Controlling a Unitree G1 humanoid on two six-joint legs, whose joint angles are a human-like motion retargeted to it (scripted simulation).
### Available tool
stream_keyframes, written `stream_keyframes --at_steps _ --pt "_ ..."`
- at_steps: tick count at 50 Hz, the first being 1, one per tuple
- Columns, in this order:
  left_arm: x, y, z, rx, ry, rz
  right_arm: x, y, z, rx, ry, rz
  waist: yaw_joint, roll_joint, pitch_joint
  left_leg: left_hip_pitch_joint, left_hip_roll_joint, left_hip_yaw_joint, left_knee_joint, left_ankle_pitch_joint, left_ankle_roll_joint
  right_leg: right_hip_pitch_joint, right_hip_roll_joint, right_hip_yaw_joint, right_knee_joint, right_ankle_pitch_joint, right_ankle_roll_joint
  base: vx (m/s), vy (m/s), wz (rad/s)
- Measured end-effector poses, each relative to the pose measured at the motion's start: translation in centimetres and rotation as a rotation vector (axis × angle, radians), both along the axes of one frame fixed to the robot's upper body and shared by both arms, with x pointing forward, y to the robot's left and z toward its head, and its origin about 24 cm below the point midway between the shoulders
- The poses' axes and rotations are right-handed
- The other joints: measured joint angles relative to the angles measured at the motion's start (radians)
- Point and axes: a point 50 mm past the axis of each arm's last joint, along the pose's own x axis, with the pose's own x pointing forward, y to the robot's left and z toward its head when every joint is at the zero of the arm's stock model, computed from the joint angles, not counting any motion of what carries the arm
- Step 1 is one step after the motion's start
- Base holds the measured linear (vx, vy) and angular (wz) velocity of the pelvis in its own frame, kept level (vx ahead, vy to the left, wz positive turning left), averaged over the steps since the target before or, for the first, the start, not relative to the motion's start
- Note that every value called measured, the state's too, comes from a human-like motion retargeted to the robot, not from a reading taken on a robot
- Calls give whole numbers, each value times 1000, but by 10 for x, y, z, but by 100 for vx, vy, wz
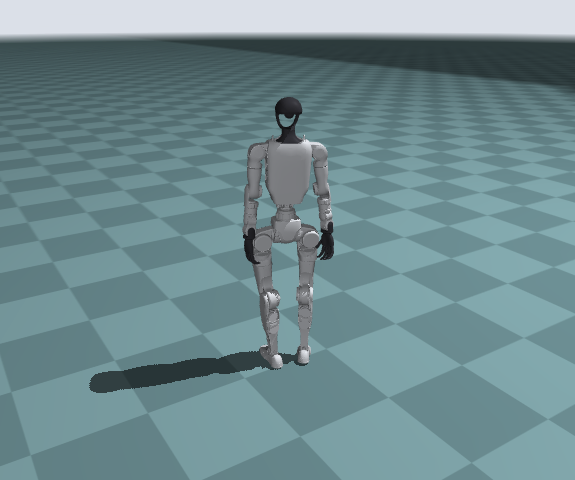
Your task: Upper body actions
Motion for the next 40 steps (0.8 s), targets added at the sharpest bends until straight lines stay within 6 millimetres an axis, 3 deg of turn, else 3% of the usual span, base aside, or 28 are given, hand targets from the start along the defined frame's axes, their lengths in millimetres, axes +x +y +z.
stream_keyframes --at_steps 40 --pt "0 -2 0 -4 6 -33 0 2 0 -3 -15 14 1 1 -13 0 -2 -1 0 -3 3 3 -3 -3 -1 -2 3 0 0 0"
